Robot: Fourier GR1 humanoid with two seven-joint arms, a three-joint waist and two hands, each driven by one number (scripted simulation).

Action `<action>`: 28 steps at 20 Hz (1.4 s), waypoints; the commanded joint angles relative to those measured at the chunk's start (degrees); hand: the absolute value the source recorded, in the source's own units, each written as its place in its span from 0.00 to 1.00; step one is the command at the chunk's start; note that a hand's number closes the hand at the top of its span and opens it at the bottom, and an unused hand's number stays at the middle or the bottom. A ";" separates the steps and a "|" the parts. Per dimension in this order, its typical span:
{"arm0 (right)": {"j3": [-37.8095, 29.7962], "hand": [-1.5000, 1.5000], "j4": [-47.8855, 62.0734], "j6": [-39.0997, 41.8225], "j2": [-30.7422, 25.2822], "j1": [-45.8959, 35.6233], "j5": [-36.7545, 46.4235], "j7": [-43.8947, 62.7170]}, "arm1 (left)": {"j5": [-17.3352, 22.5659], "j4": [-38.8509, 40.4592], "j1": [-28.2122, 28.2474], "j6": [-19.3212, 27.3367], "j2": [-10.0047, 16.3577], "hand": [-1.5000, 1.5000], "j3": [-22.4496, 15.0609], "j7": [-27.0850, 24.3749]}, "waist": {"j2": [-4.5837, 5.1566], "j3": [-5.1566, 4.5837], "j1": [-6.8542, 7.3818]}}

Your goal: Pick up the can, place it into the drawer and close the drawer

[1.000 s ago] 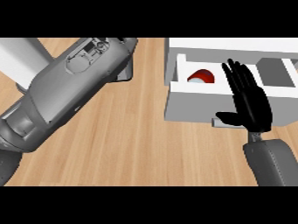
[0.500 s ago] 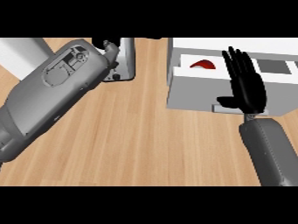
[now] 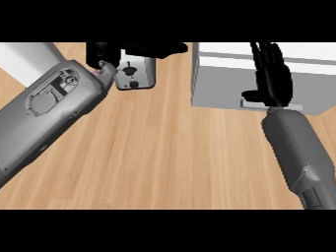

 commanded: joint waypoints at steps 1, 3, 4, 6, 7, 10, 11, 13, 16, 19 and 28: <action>-1.83 0.00 9.76 -2.21 1.22 -6.80 0.10 0.83 | -0.45 -3.69 4.50 -1.49 3.56 0.00 1.06 -0.34 | 0.89 0.70 -0.05; -2.72 0.00 12.84 -5.11 1.14 -9.51 0.33 0.66 | -1.58 -6.92 5.33 0.54 3.41 0.00 0.31 1.35 | 0.80 0.73 -0.12; -3.16 0.00 14.67 -5.25 0.49 -9.34 0.01 -0.34 | -1.02 -9.47 8.13 -0.40 4.22 0.00 0.30 0.34 | 0.95 0.73 0.69; -4.14 0.00 17.15 -5.69 -0.27 -13.19 -0.23 -0.30 | -2.21 -9.96 6.88 1.21 3.95 0.00 -0.27 2.40 | 1.16 0.78 0.78; -4.01 0.00 18.13 -5.68 -0.36 -13.92 0.56 0.88 | -1.57 -11.57 7.93 -0.91 6.68 0.00 0.97 1.81 | 1.20 0.74 1.36; -3.85 0.00 21.19 -8.58 0.85 -16.15 1.97 2.22 | -2.38 -11.10 10.63 -0.54 5.35 0.00 1.18 -0.28 | 1.58 0.71 0.68; -4.83 0.00 21.72 -6.87 -0.67 -18.15 0.96 1.73 | -2.14 -11.50 10.14 -1.69 5.83 0.00 0.81 0.96 | 1.71 0.75 1.03; -5.78 0.00 22.58 -4.38 -3.12 -20.19 0.00 0.66 | -2.42 -14.17 15.50 -0.67 6.00 0.00 0.91 -2.03 | 1.64 0.68 1.69; -5.60 0.00 24.84 -6.61 -0.89 -21.58 0.80 1.81 | -2.55 -15.03 13.85 -1.55 6.84 0.00 1.40 0.87 | 1.58 0.75 1.17; -7.36 0.00 25.63 -7.00 -2.47 -21.99 -0.95 -0.53 | -3.52 -15.34 14.17 -1.08 6.30 0.00 1.18 0.28 | 2.07 0.83 1.50; -14.89 0.00 24.03 -2.42 2.29 -25.78 -11.25 -9.42 | -5.16 -16.47 17.83 0.23 4.50 0.00 0.64 -1.43 | 1.58 0.89 0.64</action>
